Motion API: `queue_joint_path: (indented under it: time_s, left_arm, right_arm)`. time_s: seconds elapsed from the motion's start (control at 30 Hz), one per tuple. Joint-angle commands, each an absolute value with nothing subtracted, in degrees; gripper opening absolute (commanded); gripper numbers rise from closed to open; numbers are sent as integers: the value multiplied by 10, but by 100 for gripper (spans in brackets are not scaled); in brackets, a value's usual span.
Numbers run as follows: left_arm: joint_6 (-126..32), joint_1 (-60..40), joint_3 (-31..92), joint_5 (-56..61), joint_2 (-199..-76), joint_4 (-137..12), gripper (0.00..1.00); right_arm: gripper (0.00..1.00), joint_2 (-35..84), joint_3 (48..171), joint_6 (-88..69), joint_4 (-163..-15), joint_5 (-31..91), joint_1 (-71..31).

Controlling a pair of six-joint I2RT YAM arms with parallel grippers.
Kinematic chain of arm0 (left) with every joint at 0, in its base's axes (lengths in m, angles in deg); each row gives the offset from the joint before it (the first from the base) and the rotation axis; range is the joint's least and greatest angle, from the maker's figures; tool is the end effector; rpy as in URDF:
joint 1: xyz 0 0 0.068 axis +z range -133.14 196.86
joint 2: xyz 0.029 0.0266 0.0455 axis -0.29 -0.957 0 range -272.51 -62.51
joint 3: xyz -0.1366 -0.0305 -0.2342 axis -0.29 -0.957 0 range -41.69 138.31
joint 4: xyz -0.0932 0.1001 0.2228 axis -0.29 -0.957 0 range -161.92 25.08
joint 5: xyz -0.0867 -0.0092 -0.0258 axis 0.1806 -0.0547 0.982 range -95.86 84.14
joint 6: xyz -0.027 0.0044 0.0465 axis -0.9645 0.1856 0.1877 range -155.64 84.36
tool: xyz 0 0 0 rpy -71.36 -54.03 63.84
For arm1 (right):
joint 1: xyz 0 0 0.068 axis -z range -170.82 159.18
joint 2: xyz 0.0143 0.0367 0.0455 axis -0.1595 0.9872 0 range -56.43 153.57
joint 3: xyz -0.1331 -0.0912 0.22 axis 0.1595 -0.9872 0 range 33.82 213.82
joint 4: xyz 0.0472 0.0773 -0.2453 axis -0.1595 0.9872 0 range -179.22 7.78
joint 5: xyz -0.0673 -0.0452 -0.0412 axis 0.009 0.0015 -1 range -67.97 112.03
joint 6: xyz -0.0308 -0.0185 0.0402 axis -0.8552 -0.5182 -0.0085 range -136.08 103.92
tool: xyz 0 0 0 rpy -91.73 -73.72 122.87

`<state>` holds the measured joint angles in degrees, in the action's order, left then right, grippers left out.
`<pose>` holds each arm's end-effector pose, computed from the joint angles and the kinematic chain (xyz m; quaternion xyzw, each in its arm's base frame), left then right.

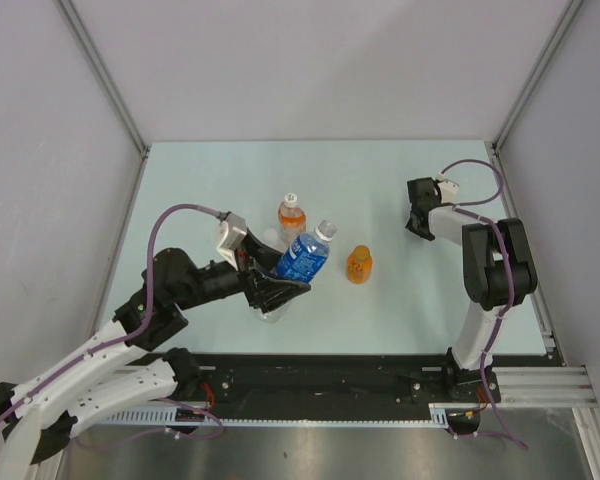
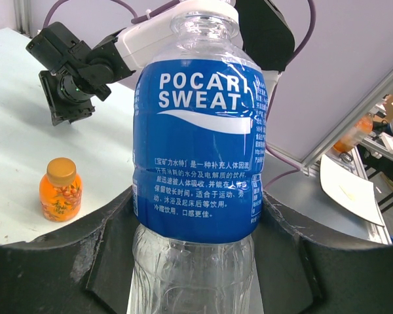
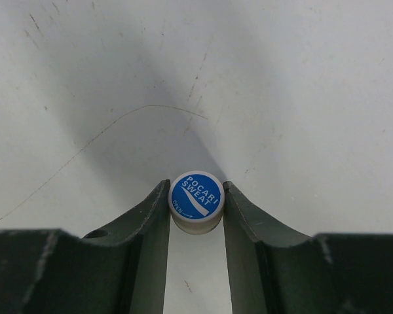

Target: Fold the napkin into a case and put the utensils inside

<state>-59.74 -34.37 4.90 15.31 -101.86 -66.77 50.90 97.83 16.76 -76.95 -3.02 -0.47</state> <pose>0.0889 -0.1314 0.3813 0.2872 0.6113 -0.5421 0.4999 0.3753 0.0486 0.1534 0.2502 0.9006 -0.0885 0.3442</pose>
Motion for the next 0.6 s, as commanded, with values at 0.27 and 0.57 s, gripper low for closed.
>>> queue_joint_path:
  time_s: [0.27,0.57]
  left_arm:
    - [-604,-343,41,158,-1015,-637,5]
    - [-606,-344,38,163,-1023,-626,6]
  right_arm:
    - [25,526,989,172,-740,-16,-7]
    - [42,531,992,169,-723,1,-3]
